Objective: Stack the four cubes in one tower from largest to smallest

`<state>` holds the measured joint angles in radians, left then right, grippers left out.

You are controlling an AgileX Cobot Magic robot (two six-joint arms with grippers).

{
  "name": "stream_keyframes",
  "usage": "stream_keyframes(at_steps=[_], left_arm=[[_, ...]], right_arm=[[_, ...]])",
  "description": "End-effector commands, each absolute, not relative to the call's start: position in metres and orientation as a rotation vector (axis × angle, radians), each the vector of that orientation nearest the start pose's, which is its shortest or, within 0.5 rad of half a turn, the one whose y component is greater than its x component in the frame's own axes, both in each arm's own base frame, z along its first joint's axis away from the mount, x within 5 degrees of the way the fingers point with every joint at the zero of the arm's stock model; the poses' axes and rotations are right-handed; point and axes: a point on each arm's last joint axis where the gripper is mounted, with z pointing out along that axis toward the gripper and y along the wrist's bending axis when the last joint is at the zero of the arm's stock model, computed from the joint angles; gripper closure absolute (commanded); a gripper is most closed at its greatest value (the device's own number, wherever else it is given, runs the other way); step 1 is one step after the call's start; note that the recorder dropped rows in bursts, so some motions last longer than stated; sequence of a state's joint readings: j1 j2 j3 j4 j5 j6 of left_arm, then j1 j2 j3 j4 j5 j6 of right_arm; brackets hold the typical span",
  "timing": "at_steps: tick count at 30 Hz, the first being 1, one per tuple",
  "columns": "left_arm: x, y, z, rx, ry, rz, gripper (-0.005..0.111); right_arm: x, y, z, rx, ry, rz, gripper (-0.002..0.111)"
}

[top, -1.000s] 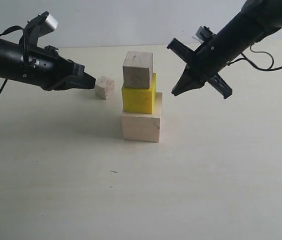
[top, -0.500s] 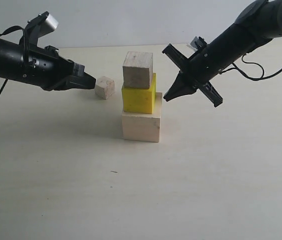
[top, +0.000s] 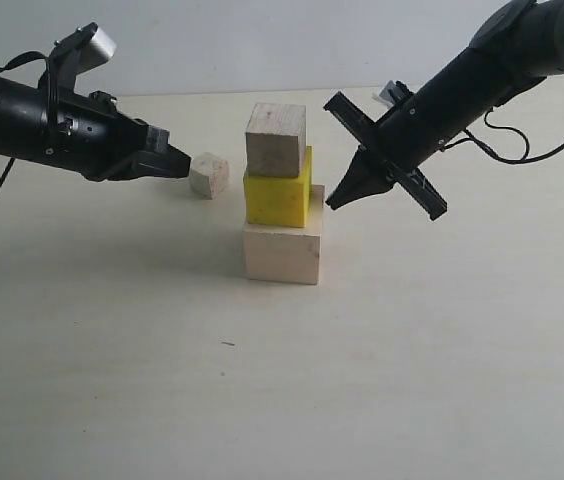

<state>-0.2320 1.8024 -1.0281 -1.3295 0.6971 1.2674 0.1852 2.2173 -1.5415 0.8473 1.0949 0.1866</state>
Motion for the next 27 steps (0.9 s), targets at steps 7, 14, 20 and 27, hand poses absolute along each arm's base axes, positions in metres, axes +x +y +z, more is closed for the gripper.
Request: stream_keyframes(at_steps=[7, 14, 20, 27], left_arm=[[0.331, -0.136, 0.196, 0.581, 2.316, -0.924, 0.107], [0.329, -0.134, 0.191, 0.573, 2.352, -0.906, 0.107], [0.324, -0.131, 0.181, 0.545, 2.390, -0.886, 0.107], [0.324, -0.131, 0.181, 0.548, 2.390, -0.892, 0.107]], right_arm=[[0.404, 0.157, 0.139, 0.687, 3.080, 1.212, 0.108], [0.398, 0.155, 0.138, 0.633, 3.159, 1.171, 0.108], [0.394, 0.153, 0.137, 0.584, 3.220, 1.130, 0.108], [0.392, 0.154, 0.138, 0.580, 3.234, 1.148, 0.108]])
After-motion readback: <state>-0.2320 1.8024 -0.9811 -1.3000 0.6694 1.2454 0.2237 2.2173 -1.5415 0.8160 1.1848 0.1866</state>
